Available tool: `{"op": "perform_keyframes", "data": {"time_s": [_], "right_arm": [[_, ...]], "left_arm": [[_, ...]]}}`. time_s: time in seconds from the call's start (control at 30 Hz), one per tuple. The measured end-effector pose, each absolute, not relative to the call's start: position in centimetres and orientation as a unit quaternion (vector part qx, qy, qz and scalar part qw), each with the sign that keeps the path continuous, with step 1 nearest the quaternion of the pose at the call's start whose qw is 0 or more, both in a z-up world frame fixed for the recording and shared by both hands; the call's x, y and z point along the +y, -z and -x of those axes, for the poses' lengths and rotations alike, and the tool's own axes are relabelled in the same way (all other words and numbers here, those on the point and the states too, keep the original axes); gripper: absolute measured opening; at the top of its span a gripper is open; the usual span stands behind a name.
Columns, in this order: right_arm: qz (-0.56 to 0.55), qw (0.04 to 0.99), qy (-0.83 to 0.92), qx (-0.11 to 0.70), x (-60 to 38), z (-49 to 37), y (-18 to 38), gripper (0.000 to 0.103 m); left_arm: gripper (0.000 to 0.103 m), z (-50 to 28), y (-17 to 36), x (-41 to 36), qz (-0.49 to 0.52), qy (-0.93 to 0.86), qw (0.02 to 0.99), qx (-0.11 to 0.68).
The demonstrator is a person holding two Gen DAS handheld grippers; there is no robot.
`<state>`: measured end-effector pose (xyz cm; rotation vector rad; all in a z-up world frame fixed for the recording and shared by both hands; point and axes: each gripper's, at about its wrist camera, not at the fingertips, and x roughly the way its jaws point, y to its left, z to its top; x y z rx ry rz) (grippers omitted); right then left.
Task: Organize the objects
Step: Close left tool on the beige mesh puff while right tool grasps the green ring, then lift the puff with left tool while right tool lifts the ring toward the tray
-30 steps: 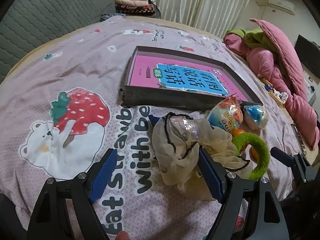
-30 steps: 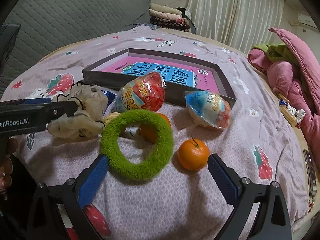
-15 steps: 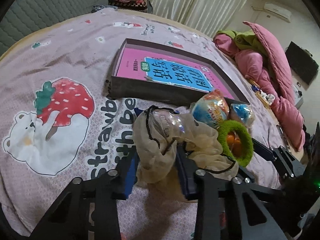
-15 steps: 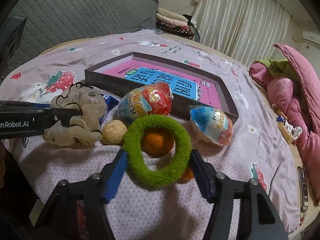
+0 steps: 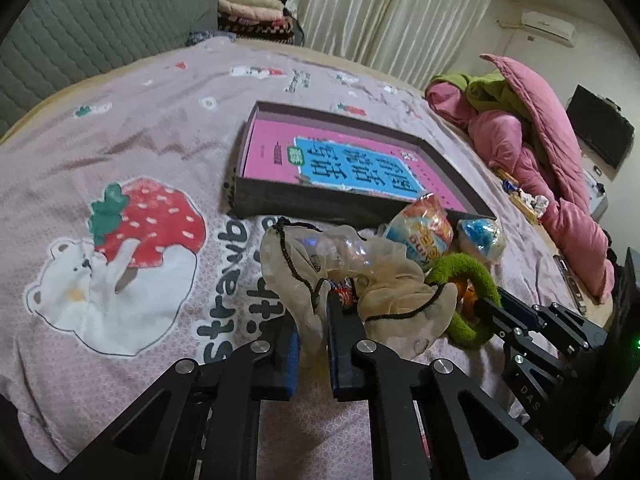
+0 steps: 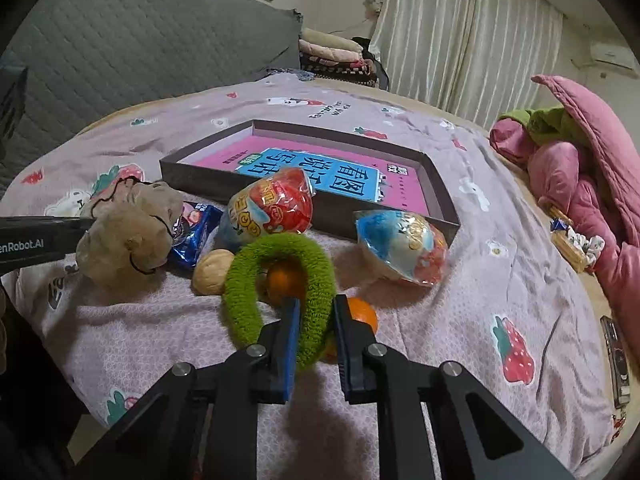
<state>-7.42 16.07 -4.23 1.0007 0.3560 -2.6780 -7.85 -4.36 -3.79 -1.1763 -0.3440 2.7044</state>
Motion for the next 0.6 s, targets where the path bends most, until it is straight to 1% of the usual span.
{"op": "perform_keyframes", "data": {"time_s": [0.2,0.33,0.6], "right_arm": [[-0.343,0.132,0.923,0.115,16.3,7.6,4.2,0.013],[-0.343,0.135,0.925,0.092,17.1,7.7,4.0,0.013],[-0.327,0.135,0.931,0.086,17.5,7.2,3.5,0.013]], "left_arm": [[0.011,7.4,3.2,-4.5,0.379,-0.913,0.092,-0.119],[0.011,7.0,2.8,-4.6,0.366,-0.919,0.088,-0.114],[0.011,6.3,1.9,-4.2,0.34,-0.93,0.096,-0.1]]}}
